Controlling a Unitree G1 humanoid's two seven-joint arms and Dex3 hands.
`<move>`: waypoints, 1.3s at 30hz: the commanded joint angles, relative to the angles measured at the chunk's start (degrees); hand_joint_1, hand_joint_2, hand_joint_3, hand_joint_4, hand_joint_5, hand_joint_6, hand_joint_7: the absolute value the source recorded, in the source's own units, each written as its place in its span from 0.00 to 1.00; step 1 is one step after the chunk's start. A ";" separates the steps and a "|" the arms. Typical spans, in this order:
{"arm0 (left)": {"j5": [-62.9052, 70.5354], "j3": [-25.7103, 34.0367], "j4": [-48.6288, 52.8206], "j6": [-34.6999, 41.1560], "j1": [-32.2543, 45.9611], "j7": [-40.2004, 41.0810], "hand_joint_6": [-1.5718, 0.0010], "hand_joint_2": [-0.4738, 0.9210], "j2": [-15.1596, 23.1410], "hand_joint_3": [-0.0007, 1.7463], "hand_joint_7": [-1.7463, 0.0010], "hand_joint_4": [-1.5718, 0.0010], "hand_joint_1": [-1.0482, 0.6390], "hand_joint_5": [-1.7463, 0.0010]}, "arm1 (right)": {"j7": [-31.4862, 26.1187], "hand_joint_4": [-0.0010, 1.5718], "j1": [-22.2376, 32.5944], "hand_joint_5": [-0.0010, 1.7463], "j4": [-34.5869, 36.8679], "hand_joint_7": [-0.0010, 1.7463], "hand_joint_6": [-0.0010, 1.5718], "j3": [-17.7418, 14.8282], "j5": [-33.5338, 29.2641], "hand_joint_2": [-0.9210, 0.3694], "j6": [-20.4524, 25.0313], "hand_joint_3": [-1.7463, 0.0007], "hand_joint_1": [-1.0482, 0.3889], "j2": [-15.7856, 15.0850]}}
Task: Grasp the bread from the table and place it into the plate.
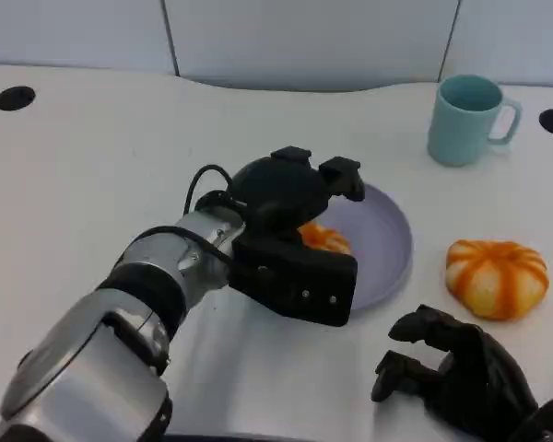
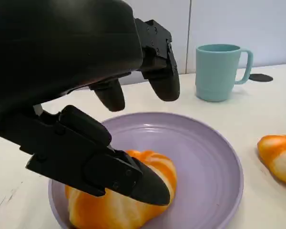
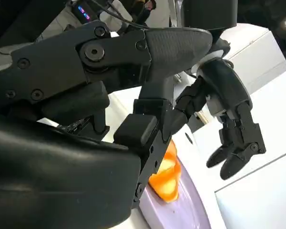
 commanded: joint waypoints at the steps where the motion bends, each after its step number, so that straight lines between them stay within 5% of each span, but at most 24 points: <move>1: -0.72 0.51 -0.58 -0.57 -0.94 -0.60 1.00 1.00 0.55 0.00 0.56 1.00 0.12 0.59 | -1.68 0.58 2.36 0.65 1.26 0.39 0.60 0.21 -1.16 0.00 2.07 0.84 0.39 -0.29; 8: -4.78 4.24 -1.43 -3.80 0.75 -1.87 1.00 1.00 2.40 0.01 0.57 1.00 0.11 0.52 | -0.31 0.60 1.00 0.62 4.71 0.37 0.60 -0.62 -1.01 0.00 0.95 0.85 0.40 -0.63; 21: -28.11 22.03 -7.46 -12.98 11.06 -22.36 1.00 1.00 6.04 0.09 0.58 1.00 0.10 0.57 | -1.73 0.60 1.21 0.64 3.35 0.36 0.61 -0.16 -1.90 0.00 0.75 0.84 0.39 -1.16; 33: -46.99 33.49 -20.73 -9.22 23.58 -40.77 0.97 1.00 6.53 0.12 0.69 1.00 0.13 0.64 | -2.82 0.57 2.02 0.69 1.57 0.40 0.59 0.27 -2.73 0.00 0.61 0.82 0.40 -1.21; 39: -55.99 38.24 -27.34 -7.83 30.44 -47.31 0.91 1.00 5.70 0.13 0.75 0.98 0.10 0.56 | -2.40 0.57 1.82 0.68 2.26 0.40 0.59 0.03 -2.54 0.00 0.53 0.83 0.39 -1.15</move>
